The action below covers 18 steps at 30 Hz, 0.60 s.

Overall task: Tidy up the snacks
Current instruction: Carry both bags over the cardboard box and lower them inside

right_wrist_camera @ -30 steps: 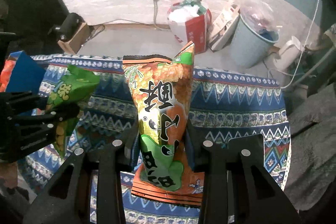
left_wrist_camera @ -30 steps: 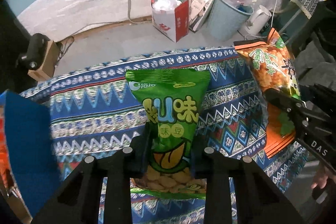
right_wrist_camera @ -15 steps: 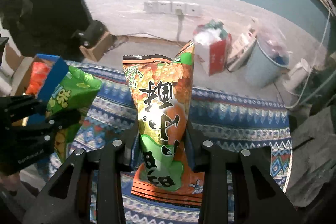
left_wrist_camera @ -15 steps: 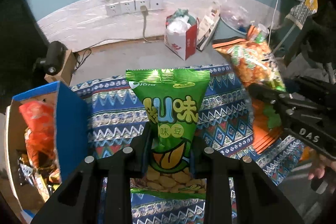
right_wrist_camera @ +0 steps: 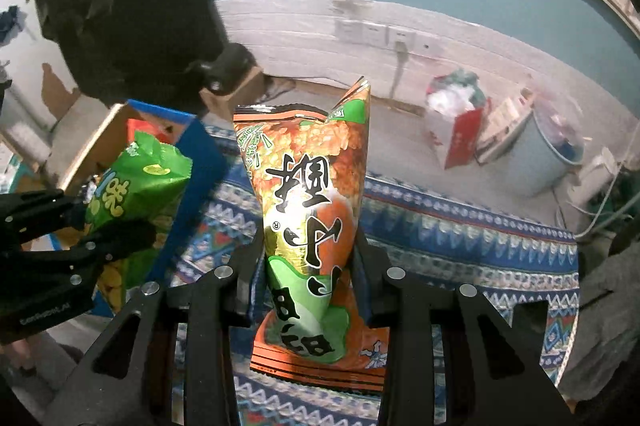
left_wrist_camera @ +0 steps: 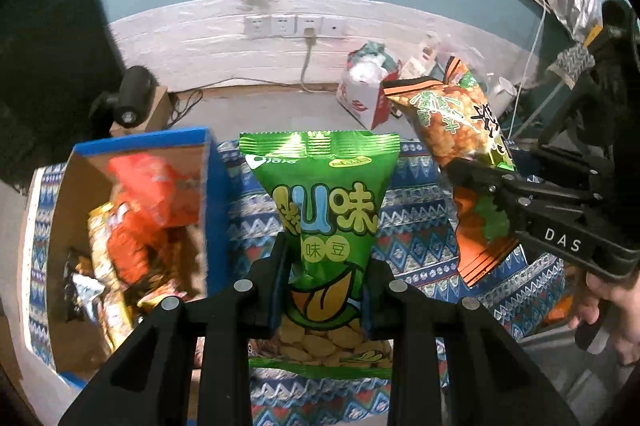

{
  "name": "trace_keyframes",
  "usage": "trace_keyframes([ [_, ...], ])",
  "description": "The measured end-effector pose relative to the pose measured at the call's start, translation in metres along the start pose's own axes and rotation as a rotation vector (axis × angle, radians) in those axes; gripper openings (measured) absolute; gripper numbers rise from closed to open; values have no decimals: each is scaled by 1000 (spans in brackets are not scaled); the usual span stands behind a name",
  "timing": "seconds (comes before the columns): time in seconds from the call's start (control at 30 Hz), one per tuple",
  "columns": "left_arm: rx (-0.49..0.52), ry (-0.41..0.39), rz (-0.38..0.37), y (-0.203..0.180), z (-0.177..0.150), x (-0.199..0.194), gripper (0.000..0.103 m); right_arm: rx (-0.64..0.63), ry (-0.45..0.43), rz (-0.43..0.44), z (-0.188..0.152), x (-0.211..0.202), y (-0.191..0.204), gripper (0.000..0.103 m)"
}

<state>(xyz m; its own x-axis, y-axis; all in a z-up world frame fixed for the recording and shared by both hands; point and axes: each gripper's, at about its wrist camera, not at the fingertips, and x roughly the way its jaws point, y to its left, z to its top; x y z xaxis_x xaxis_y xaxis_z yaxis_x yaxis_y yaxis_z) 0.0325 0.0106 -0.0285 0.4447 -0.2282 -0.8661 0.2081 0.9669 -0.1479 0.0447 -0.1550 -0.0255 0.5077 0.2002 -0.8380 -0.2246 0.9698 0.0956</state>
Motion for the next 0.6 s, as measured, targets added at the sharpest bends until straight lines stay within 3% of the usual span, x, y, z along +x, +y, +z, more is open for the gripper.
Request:
trace_keyframes([
  [0.3, -89, -53, 33, 66, -14, -40, 29, -41, -7, 86, 24, 9, 53, 34],
  [0.6, -162, -85, 143, 134, -37, -58, 29, -104, -6, 191, 50, 28, 125, 34],
])
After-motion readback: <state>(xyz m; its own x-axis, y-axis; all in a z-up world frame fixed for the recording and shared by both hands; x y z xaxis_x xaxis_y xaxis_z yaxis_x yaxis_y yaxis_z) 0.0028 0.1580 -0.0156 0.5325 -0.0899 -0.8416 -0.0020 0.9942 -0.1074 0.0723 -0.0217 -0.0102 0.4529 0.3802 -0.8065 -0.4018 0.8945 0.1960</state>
